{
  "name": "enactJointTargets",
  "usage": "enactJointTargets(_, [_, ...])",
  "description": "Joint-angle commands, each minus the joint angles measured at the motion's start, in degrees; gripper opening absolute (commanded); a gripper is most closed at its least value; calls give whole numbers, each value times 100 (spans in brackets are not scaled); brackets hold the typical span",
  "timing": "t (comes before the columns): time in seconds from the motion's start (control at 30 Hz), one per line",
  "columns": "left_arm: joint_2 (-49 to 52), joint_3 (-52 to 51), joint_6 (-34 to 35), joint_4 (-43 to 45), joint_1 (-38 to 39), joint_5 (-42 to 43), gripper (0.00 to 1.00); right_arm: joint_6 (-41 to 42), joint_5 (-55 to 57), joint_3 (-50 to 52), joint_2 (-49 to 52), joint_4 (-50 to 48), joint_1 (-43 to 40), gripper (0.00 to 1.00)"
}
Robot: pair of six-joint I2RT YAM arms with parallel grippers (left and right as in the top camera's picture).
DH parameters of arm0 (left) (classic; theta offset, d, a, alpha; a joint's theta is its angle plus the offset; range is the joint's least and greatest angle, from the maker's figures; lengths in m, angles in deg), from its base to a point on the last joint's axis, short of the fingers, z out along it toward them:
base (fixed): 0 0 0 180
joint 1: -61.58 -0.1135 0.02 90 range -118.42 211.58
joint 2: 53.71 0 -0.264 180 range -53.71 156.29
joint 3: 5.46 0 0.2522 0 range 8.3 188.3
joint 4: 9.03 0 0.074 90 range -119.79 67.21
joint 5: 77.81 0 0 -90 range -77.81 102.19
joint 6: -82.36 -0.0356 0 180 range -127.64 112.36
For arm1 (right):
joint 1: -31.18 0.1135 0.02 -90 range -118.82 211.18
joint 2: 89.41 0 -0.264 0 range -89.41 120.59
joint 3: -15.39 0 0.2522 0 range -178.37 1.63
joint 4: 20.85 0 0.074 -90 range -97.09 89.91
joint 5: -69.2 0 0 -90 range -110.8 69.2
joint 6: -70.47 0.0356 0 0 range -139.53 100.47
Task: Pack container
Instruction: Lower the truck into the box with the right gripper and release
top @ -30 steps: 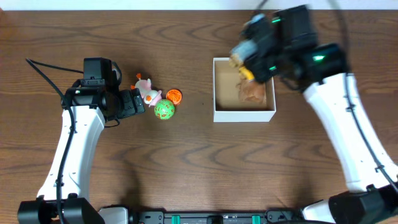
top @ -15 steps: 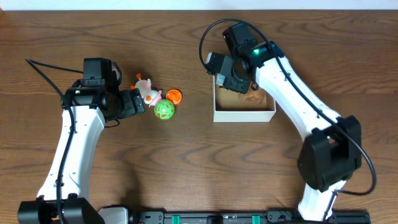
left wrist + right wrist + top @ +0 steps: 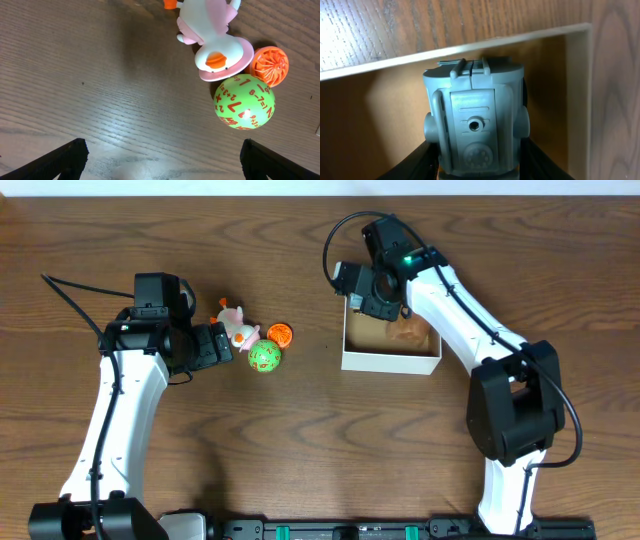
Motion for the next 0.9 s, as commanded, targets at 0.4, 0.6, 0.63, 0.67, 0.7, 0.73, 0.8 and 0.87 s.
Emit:
enactJointTargets(0.4, [17,74,-79,-17,-26,15,98,2009,667,-13,-1808,249,448,99])
enactJointTargets(0.6, [17,74,-74,-17,-26,17,98,5259,334,-11,-2889,861,-149,99])
enactJointTargets(0.63, [17,74,-39,-15,-26,28,98,5480,151,-11,-3008,1019,-304,99])
enactJointTargets(0.67, [17,74,39,-17,-26,52,98,5702,-59,-13,-3130,1207,-501,99])
enactJointTargets(0.7, [17,74,146,-22,-24,140,98,5908,-236,-13,-3233,1401,-717,99])
enactJointTargets(0.73, [17,74,210,-92,-24,254,98,6098,-393,-11,-3309,1606,-931,99])
enactJointTargets(0.8, [22,70,251,-72,-24,420,98,6336,-632,-11,-3386,1971,-1285,99])
enactJointTargets(0.87, [42,70,149,116,15,828,98,6533,-831,-11,-3388,2393,-1655,99])
